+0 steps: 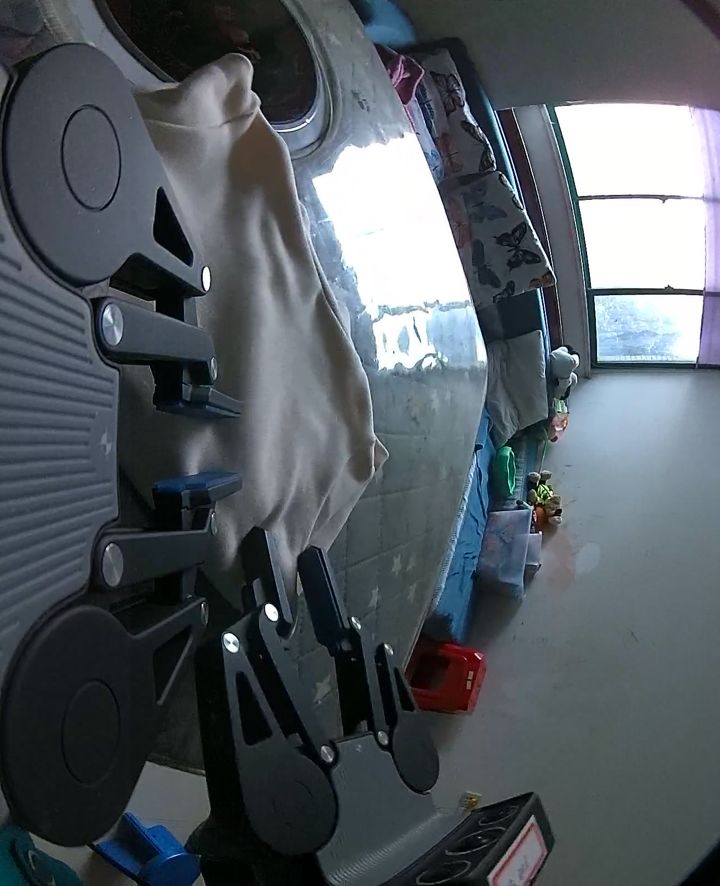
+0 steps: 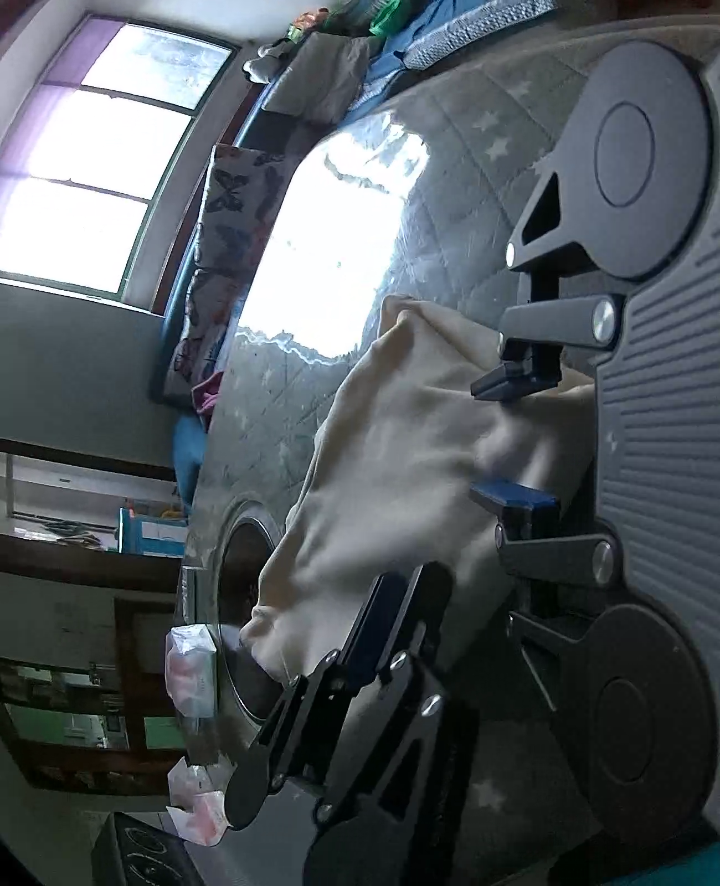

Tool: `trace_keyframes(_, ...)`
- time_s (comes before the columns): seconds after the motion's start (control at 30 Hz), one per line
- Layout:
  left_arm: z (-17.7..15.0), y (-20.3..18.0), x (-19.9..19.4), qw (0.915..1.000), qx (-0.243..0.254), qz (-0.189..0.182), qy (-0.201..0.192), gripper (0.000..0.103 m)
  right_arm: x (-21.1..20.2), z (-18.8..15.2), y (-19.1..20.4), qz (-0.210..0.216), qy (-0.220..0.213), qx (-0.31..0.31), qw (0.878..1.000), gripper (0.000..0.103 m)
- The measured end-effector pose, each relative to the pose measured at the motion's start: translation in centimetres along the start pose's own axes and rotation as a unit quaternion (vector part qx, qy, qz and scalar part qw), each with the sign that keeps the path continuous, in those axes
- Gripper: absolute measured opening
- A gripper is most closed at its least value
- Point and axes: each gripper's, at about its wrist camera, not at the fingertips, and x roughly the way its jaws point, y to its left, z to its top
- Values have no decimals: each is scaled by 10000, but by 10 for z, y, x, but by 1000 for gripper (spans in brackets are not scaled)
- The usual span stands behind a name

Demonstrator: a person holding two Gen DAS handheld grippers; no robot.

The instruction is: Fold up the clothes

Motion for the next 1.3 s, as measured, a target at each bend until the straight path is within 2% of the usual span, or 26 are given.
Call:
trace_keyframes(0.1, 1, 9, -6, 9997, -194, 123, -62, 24, -2, 2, 1, 3, -37, -49, 10000, 34)
trace_keyframes(0.27, 0, 34, -12, 9966, -612, 539, -73, 25, 3, 13, 9, 241, -228, -114, 9994, 36)
trace_keyframes(0.43, -9, 69, -23, 9897, -1010, 1007, -84, 26, 13, 14, 19, 423, -187, -191, 9987, 37)
trace_keyframes(0.53, -18, 92, -29, 9846, -1268, 1204, -56, 25, 13, 14, 16, 429, -173, -105, 9989, 41)
trace_keyframes(0.63, -26, 108, -34, 9814, -1442, 1261, -105, 25, 14, 14, 15, 427, -150, -67, 9990, 43)
trace_keyframes(0.73, -31, 119, -37, 9794, -1670, 1122, -166, 25, 15, 15, 16, 420, -132, -61, 9990, 43)
trace_keyframes(0.87, -31, 121, -39, 9779, -1731, 1150, -213, 25, 15, 16, 16, 412, -112, -80, 9991, 45)
trace_keyframes(1.0, -28, 127, -41, 9716, -1942, 1331, -229, 25, 14, 15, 15, 414, -104, -69, 9991, 46)
trace_keyframes(1.07, -24, 127, -40, 9702, -1864, 1539, -181, 26, 14, 16, 15, 408, -96, -93, 9991, 46)
trace_keyframes(1.3, -2, 116, -31, 9775, -1533, 1422, -277, 26, 14, 21, 14, 422, -96, -41, 9991, 47)
